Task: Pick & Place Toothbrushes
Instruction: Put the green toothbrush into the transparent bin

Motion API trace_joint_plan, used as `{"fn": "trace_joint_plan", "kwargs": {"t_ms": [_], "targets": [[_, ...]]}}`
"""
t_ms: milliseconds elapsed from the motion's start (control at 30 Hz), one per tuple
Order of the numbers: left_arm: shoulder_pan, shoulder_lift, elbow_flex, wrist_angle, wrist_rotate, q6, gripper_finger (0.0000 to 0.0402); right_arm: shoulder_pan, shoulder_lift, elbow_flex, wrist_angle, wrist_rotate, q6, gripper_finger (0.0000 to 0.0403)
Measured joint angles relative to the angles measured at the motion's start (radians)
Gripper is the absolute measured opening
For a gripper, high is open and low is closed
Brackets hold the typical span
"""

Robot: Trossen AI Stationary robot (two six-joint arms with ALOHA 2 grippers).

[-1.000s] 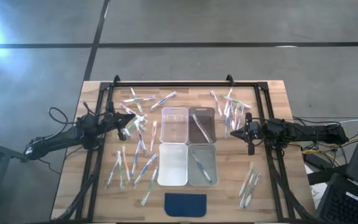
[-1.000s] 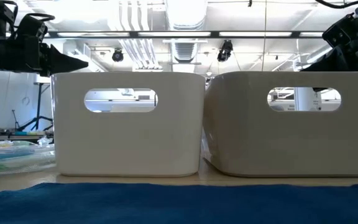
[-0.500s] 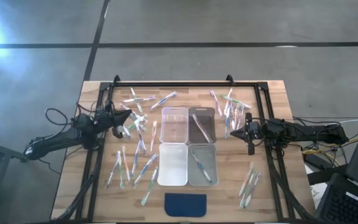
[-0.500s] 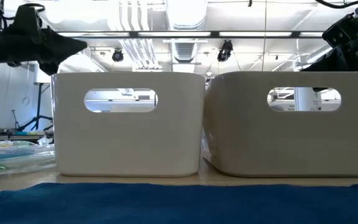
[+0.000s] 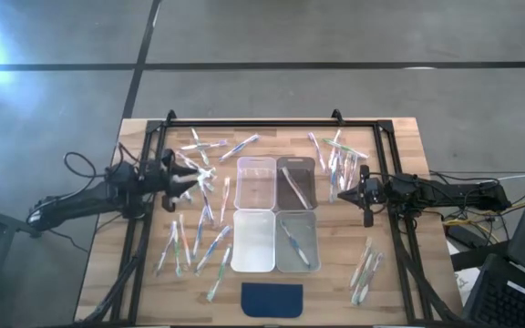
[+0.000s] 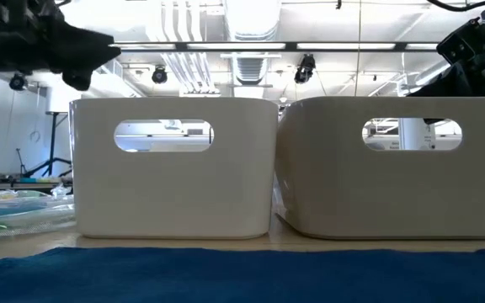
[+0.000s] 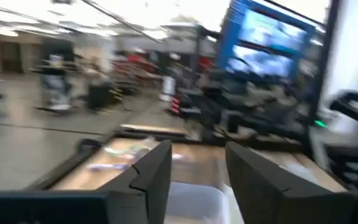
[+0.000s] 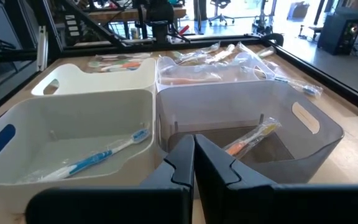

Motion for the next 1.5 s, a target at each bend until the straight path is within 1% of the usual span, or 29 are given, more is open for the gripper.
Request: {"fn": "trace_joint_plan", "kwargs": {"t_ms": [100, 167, 333, 433, 500, 600, 767, 867, 967, 1067, 1267, 1400, 1500], "targets": [[0.000, 0.053, 0.053, -0.045, 0.017, 0.013, 0.0162, 0.000, 0.000, 0.000, 0.000, 0.000, 0.000, 0.0008], [0.000, 0.082, 0.098, -0.122, -0.009, 0.031, 0.0160, 0.000, 0.000, 0.000, 0.000, 0.000, -0.002, 0.0008], [0.000, 0.157, 0.235, -0.384, -0.199, 0.041, 0.0153, 0.000, 0.000, 0.000, 0.000, 0.000, -0.002, 0.0008], [0.000, 0.208, 0.306, -0.546, -0.299, -0.011, 0.0151, 0.000, 0.000, 0.000, 0.000, 0.000, 0.002, 0.0008], [0.000, 0.241, 0.342, -0.619, -0.348, -0.062, 0.0151, 0.000, 0.000, 0.000, 0.000, 0.000, 0.002, 0.0008], [0.000, 0.287, 0.379, -0.677, -0.410, -0.117, 0.0151, 0.000, 0.000, 0.000, 0.000, 0.000, -0.001, 0.0008], [0.001, 0.372, 0.416, -0.686, -0.513, -0.137, 0.0151, 0.000, 0.000, 0.000, 0.000, 0.000, -0.002, 0.0008], [0.008, 0.430, 0.445, -0.702, -0.570, -0.182, 0.0149, 0.000, 0.000, 0.000, 0.000, 0.000, 0.002, 0.0008], [0.025, 0.489, 0.492, -0.760, -0.650, -0.244, 0.0142, 0.000, 0.000, 0.000, 0.000, 0.000, -0.001, 0.0008], [0.042, 0.543, 0.536, -0.827, -0.723, -0.245, 0.0135, 0.000, 0.000, 0.000, 0.000, 0.000, 0.001, 0.0008], [0.059, 0.649, 0.596, -0.942, -0.726, -0.217, 0.0125, 0.000, 0.000, 0.000, 0.000, 0.000, 0.000, 0.0008], [0.059, 0.712, 0.614, -1.027, -0.696, -0.190, 0.0124, 0.000, 0.000, 0.000, 0.000, 0.000, -0.002, 0.0008], [0.059, 0.749, 0.617, -1.060, -0.669, -0.105, 0.0123, 0.000, 0.000, 0.000, 0.000, 0.000, 0.002, 0.0008]]}}
